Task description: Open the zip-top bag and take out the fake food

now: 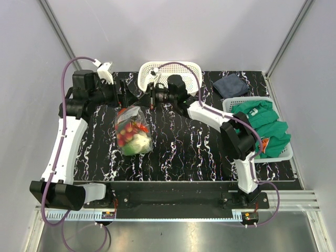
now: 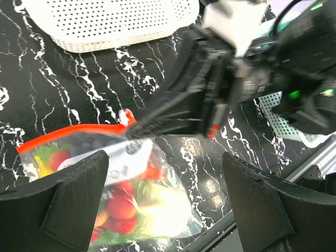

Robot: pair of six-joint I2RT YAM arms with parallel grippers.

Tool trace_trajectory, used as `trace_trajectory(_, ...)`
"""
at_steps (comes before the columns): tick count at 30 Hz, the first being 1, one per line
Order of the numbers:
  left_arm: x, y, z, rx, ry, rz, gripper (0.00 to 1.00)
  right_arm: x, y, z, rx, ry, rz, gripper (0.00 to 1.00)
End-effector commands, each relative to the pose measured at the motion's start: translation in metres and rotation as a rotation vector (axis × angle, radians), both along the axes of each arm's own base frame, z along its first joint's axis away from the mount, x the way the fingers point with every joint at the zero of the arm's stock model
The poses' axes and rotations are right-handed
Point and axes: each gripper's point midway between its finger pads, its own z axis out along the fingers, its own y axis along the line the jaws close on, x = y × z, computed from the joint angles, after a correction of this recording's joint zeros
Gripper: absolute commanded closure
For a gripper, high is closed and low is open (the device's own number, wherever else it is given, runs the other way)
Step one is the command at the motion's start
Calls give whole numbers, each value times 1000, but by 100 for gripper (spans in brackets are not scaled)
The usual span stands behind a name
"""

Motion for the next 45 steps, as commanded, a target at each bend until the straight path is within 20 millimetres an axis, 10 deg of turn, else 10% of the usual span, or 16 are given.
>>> trace_trajectory(1, -6, -10, 13, -20, -64, -69, 9, -37, -16, 86, 141, -231, 180, 100)
trace_trajectory(12, -38, -20, 46, -71, -310, -164, 10, -79, -38, 114, 152, -246, 365, 100)
trace_trajectory(19, -46, -31, 18, -58, -279, -305, 21, -108, -56, 112, 160, -288, 460, 100)
trace_trajectory(33, -84, -53, -19, -214, -194, -353, 25, -100, -59, 97, 161, -227, 409, 100)
trace_trajectory(45, -71, -48, -38, -206, -148, -251, 65, -93, -60, 100, 167, -204, 343, 100)
